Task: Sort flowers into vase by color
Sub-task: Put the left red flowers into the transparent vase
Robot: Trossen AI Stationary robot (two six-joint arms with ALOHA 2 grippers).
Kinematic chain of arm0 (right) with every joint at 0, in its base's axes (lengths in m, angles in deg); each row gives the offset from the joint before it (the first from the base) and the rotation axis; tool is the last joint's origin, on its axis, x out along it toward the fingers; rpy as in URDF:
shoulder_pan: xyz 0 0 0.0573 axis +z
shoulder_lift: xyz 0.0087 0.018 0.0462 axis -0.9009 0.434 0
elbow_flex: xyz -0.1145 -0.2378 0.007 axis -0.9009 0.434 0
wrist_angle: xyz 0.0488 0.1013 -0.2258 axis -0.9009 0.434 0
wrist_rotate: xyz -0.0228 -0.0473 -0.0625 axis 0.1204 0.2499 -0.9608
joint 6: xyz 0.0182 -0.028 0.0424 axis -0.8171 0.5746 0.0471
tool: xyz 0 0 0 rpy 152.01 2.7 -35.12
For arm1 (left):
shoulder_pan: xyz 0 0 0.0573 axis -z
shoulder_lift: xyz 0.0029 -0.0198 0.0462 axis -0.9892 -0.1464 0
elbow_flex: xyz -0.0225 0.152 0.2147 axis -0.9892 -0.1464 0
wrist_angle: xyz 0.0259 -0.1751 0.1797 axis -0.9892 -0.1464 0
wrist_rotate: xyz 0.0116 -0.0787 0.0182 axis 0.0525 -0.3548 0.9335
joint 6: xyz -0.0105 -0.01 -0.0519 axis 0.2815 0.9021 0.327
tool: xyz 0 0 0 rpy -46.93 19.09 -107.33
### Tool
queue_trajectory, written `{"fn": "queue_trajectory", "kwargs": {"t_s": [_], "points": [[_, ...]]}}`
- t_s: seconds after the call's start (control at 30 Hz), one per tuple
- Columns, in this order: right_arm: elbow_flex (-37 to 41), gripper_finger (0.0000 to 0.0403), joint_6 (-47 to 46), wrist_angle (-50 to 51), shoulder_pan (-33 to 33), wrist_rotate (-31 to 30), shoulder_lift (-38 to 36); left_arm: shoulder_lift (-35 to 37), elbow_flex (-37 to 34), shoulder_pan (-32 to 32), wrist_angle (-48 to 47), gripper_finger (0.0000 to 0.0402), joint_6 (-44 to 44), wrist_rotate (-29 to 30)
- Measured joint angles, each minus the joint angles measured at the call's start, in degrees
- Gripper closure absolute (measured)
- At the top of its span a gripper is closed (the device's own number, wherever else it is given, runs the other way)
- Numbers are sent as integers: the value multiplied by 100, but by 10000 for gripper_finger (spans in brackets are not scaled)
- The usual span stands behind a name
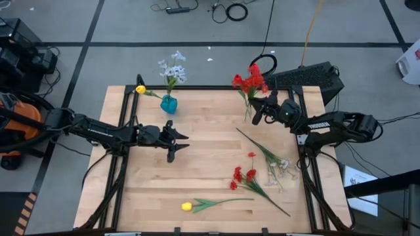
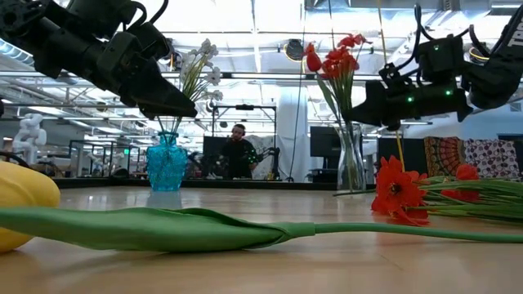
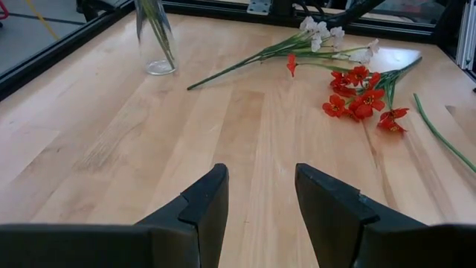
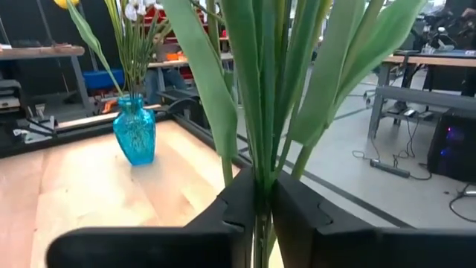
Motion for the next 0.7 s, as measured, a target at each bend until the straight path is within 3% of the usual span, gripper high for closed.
{"fn": "queue_trajectory", "kwargs": {"t_s": [0.43,0.7], "points": [[-2,277,-41,217,0,13,-392,0,0,0,-2,240,3,0],[-2,227,118,1369,0,13,-1308,0,0,2,-4,240,-1,2]]}}
